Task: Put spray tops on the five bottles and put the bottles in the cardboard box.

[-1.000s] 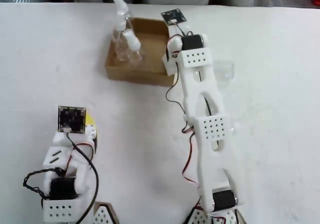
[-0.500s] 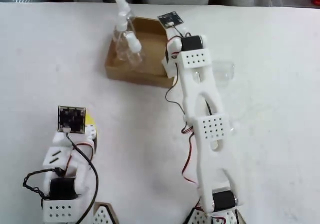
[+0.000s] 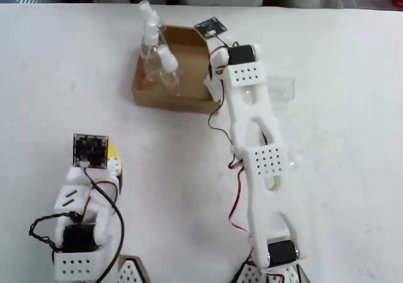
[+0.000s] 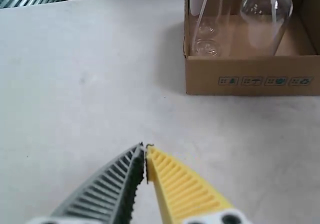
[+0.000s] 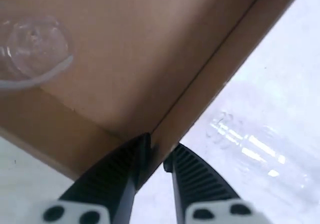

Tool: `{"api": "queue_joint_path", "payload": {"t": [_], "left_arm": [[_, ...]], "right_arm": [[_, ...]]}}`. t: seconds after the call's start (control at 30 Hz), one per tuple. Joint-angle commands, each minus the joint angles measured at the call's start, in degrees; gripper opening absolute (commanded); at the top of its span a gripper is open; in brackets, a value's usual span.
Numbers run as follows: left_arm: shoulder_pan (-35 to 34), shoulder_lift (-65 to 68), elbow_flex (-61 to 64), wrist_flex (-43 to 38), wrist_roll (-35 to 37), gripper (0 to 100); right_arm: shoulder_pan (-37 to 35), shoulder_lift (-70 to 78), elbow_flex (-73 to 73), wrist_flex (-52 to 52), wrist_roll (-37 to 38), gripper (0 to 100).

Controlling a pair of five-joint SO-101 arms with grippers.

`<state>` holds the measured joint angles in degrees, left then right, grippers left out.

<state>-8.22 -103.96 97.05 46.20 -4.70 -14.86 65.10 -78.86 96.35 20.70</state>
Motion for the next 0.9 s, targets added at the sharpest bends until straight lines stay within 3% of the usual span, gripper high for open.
{"api": "queue_joint_path", "payload": {"t": [0.0,0.87], "left_arm": [[0.6,-0.4,0.0,-0.4,-0.4,2],[0.6,-0.4,0.0,-0.4,-0.4,2]], "right_arm": [[-0.7,-0.1,-2.3,2.0,1.8,1.6],[-1.1,-0.5,0.6,2.5,4.4,1.5]]}}
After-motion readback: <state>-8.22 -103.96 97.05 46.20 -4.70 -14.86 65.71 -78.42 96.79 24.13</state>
